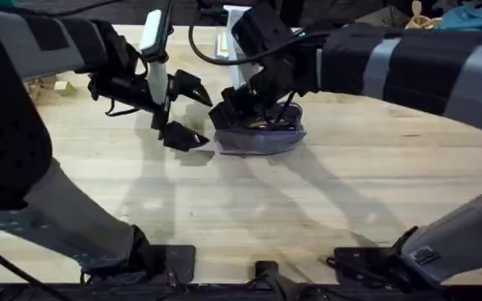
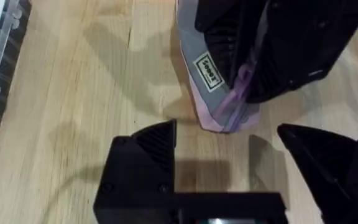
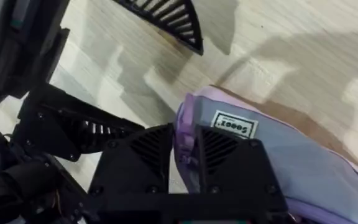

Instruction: Unzip the bag, pick up the pens from the table one at a time and place them inside, then zip the bag closed.

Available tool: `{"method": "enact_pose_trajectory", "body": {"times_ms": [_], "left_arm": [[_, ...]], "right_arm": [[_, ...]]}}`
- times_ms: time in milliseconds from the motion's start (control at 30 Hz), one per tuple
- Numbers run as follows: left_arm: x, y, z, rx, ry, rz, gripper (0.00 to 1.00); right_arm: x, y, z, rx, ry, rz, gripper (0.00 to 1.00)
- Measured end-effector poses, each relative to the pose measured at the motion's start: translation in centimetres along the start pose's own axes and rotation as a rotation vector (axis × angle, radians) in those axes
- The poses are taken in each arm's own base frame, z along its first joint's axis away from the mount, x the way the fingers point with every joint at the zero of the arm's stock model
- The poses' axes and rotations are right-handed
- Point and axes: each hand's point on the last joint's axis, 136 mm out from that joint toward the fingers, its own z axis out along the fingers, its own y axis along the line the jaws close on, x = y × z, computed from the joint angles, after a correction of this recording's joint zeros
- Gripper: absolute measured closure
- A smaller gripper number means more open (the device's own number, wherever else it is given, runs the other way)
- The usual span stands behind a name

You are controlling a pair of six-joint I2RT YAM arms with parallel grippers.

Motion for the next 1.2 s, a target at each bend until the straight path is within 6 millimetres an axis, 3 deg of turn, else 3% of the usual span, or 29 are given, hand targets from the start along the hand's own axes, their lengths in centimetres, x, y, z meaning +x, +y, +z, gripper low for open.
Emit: {"method": "enact_pose_trajectory", "body": {"times_ms": [233,400,1200], "left_arm": [[0.0,0.0,0.0,0.0,0.0,0.0,0.007],[0.0,0.0,0.0,0.0,0.0,0.0,0.007],[0.0,0.0,0.0,0.0,0.0,0.0,0.007]], "right_arm": [[-0.01,0.0,0.0,0.0,0.0,0.0,0.853],[-0.07,0.01,0.0,0.0,-0.003,0.002,0.965],[-0.73,0.06,-0.83,-0.007,-0.032,0.001,0.969]]}}
